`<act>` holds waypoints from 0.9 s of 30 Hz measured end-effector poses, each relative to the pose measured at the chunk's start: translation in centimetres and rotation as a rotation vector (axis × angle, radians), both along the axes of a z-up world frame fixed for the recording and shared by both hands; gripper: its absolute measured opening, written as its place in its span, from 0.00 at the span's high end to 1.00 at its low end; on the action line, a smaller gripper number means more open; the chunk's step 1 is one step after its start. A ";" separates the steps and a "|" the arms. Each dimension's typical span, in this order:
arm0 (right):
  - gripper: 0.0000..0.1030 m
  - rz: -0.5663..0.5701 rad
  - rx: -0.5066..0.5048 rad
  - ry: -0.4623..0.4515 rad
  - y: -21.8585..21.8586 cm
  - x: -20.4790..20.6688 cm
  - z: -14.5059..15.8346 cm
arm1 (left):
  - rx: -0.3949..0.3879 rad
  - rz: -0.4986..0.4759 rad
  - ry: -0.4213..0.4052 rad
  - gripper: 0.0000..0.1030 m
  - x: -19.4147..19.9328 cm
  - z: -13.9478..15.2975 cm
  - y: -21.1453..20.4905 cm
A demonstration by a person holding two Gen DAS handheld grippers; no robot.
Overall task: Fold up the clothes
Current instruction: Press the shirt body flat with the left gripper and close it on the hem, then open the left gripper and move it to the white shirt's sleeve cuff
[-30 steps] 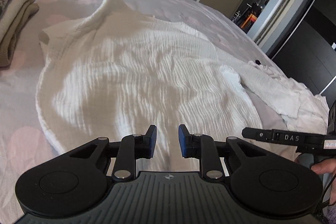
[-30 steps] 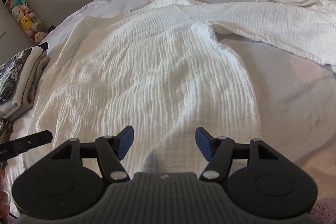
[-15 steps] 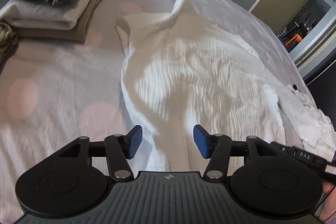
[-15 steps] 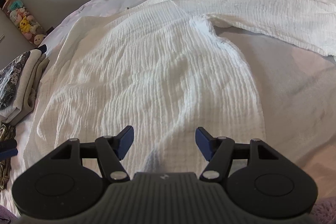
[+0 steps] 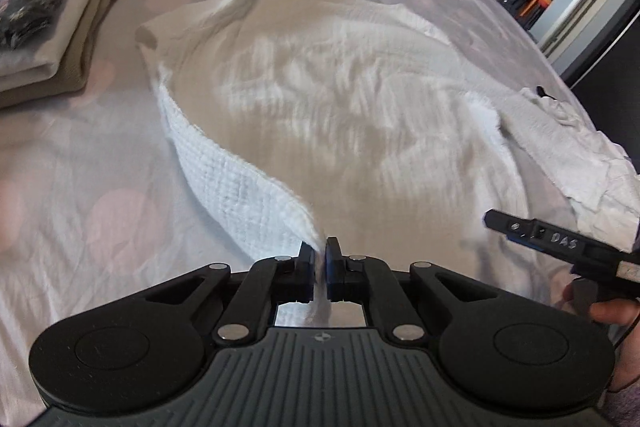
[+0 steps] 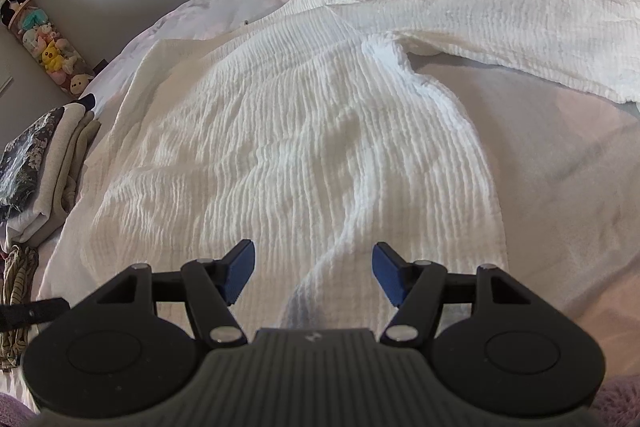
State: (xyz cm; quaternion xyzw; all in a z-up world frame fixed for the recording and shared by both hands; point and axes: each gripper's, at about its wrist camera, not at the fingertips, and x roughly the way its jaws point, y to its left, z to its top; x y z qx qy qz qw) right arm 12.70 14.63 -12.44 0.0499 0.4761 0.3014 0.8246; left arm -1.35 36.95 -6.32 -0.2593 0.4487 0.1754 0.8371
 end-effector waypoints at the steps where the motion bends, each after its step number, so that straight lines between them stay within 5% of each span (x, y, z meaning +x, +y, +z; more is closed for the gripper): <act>1: 0.34 0.003 -0.001 -0.002 0.0 0.0 0.0 | 0.000 -0.020 -0.010 0.97 0.9 0.4 -0.3; 7: 0.34 0.023 -0.019 -0.005 0.4 -0.1 -0.2 | 0.021 -0.136 -0.007 0.97 6.5 0.5 -3.0; 16: 0.33 0.035 -0.009 0.051 0.5 0.5 -1.1 | -0.026 -0.135 0.076 0.94 9.9 -4.9 -3.5; 21: 0.32 0.033 0.006 0.071 0.4 0.7 -1.3 | -0.035 -0.117 0.056 0.61 7.7 -3.8 -2.6; 27: 0.30 0.033 0.001 0.066 0.4 0.8 -1.3 | 0.000 -0.068 -0.024 0.57 4.1 0.7 0.2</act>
